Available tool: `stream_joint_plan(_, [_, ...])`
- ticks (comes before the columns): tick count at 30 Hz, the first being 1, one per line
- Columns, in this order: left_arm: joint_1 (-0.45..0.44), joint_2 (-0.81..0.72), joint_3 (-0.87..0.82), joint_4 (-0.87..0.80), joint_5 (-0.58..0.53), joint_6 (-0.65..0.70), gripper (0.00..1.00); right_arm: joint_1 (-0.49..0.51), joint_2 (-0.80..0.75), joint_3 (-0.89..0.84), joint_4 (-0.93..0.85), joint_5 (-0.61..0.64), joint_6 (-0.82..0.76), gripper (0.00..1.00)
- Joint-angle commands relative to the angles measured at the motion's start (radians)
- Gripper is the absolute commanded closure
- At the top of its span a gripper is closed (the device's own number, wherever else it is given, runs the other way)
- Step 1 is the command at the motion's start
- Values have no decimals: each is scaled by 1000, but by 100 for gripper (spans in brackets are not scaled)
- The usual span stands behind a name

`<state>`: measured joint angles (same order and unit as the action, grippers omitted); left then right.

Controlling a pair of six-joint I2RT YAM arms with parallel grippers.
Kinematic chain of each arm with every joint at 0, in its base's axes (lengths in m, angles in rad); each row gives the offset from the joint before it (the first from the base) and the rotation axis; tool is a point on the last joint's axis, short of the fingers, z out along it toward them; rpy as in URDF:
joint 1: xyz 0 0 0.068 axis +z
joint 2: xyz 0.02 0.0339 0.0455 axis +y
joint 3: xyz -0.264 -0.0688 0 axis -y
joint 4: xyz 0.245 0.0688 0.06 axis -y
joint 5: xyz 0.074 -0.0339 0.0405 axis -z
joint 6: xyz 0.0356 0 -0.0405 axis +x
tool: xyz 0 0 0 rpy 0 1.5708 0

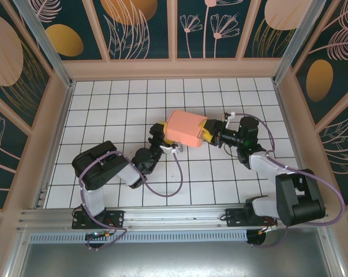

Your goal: Fold the paper box

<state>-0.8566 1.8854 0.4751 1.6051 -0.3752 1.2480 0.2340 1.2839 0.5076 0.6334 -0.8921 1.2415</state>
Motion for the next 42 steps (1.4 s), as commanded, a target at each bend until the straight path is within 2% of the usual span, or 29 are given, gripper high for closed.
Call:
stream_joint_plan(1, [-4, 12, 17, 226, 3, -21, 25, 13, -24, -14, 41, -33, 7, 52])
stream_joint_plan(12, [-3, 9, 14, 211, 3, -23, 37, 15, -18, 0, 28, -27, -2, 52])
stream_joint_plan(27, [-4, -29, 5, 110, 6, -85, 39, 12, -38, 19, -36, 25, -54, 41])
stream_joint_plan(34, [-4, -17, 7, 128, 3, -73, 43, 14, -42, 17, -41, 23, -55, 58])
stream_joint_plan(42, [-3, -3, 17, 116, -7, -64, 36, 13, -52, 23, -63, 16, -73, 58])
